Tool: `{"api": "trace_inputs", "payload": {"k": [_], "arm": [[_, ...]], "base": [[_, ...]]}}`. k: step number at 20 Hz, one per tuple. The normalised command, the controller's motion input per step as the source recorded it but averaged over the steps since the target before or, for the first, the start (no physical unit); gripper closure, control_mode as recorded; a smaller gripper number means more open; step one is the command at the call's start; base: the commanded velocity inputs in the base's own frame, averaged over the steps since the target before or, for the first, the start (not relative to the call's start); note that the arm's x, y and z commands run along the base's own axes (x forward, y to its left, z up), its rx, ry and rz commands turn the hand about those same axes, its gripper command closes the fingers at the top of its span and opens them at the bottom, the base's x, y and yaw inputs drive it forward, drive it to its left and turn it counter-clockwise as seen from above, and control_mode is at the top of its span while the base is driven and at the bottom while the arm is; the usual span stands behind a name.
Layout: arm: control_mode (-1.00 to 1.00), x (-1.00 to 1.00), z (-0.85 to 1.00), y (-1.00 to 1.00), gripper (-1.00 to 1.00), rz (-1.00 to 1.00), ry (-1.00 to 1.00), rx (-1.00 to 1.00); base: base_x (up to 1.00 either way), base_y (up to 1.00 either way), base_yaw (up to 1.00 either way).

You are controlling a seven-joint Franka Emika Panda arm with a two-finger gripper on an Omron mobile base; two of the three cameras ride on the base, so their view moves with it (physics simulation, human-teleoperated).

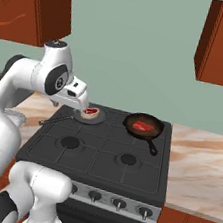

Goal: Place one of the steaks on the plate and the other in the bowl. Then place the bowl in the fridge.

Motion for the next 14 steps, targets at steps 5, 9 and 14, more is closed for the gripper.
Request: {"api": "trace_inputs", "payload": {"k": [5,9,14], "arm": [[-1.0,0.21,-0.25,-0.1,-1.0,-0.04,0.0,0.01],[-1.0,0.51,-0.15,-0.13,-1.0,0.0,0.05,0.12],[-1.0,0.61,-0.25,-0.07,-1.0,-0.01,0.04,0.07]], "base": [[0.0,0.0,0.0],[0.0,0.0,0.0],[0.0,0.0,0.0]]}}
